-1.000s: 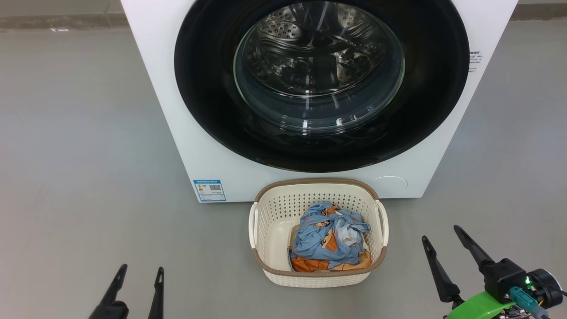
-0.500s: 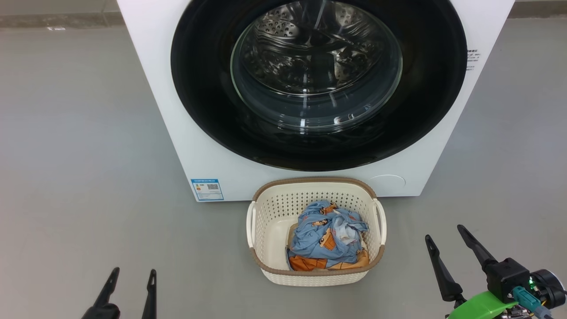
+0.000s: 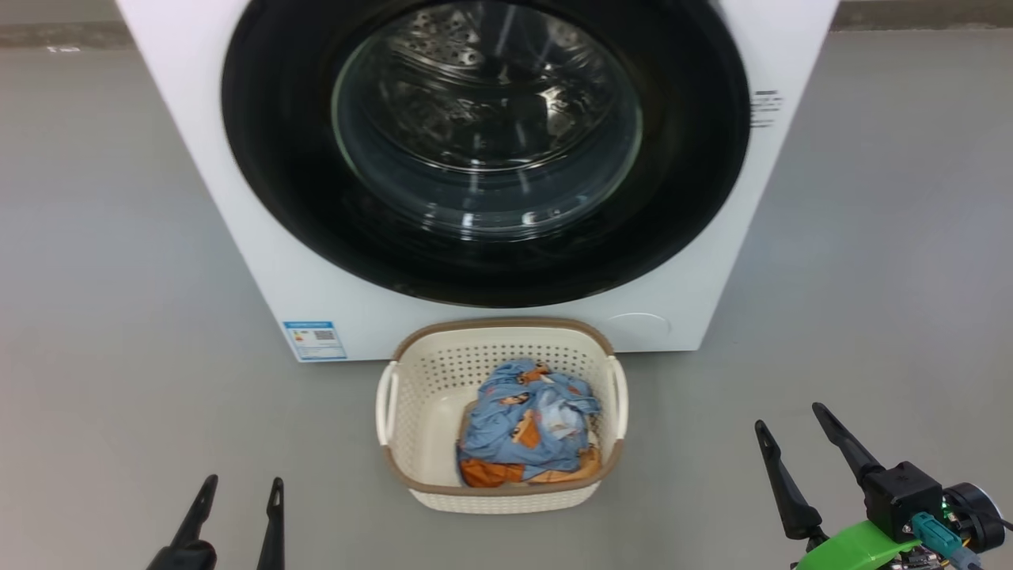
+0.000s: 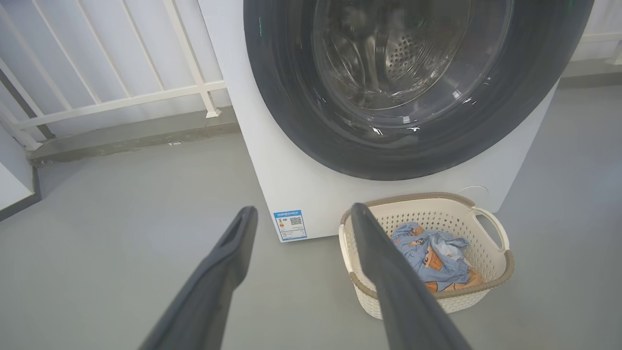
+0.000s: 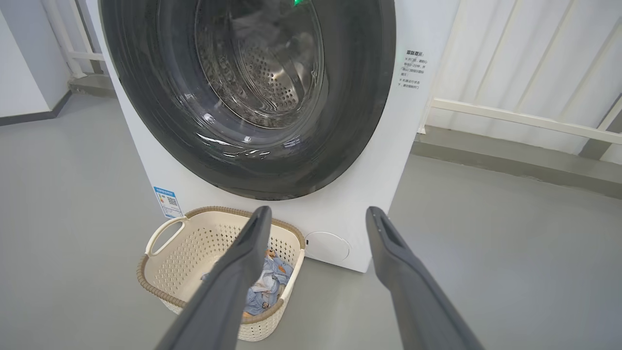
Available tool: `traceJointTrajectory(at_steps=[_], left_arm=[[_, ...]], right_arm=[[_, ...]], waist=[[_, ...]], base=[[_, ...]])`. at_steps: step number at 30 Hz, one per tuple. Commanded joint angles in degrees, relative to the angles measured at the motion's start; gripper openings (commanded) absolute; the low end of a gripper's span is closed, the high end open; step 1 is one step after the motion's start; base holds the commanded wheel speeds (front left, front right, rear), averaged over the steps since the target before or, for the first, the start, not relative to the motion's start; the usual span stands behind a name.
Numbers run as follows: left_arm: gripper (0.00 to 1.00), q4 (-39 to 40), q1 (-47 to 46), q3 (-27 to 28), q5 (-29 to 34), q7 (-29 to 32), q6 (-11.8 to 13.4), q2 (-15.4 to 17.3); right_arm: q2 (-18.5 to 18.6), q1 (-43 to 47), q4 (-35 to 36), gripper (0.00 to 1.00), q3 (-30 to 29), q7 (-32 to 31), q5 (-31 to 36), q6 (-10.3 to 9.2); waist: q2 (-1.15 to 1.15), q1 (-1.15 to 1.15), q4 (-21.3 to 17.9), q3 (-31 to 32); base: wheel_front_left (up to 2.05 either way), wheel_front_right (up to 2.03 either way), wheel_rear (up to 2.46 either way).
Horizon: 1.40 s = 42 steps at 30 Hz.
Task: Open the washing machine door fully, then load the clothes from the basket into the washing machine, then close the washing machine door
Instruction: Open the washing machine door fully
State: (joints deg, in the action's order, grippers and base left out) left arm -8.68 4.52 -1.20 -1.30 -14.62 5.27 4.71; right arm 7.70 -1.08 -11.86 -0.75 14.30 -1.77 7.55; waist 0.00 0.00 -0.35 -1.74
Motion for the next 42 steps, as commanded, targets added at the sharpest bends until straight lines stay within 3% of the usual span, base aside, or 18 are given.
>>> traceJointTrajectory(at_steps=[1,15,41,42], left_arm=[[1.00,1.63,-1.56,2.17,0.36,-0.38,-0.23,0.65],[1.00,1.91,-1.96,3.55,-0.11,-0.38,-1.36,-0.23],[1.00,1.19,-1.91,4.48,0.30,-0.38,-2.73,-0.92],[1.00,1.14,-1.85,4.49,0.28,-0.38,-2.86,-0.96]], right_arm=[[0.77,-0.52,1.16,1.00,1.17,0.70,0.07,-0.06],[0.77,-0.68,0.95,1.00,1.26,0.70,-0.16,-0.06],[0.73,-0.73,1.09,1.00,1.53,0.70,-0.50,-0.06],[0.73,-0.63,1.00,0.02,1.97,0.70,-1.11,-0.06]], waist=[[0.00,0.00,-0.02,-0.05],[0.00,0.00,-0.02,-0.22],[0.00,0.00,0.11,0.29],[0.00,0.00,0.12,0.41]], base=[[1.23,1.23,-2.46],[0.83,0.83,-1.67],[0.02,0.02,-0.04],[0.00,0.00,0.00]])
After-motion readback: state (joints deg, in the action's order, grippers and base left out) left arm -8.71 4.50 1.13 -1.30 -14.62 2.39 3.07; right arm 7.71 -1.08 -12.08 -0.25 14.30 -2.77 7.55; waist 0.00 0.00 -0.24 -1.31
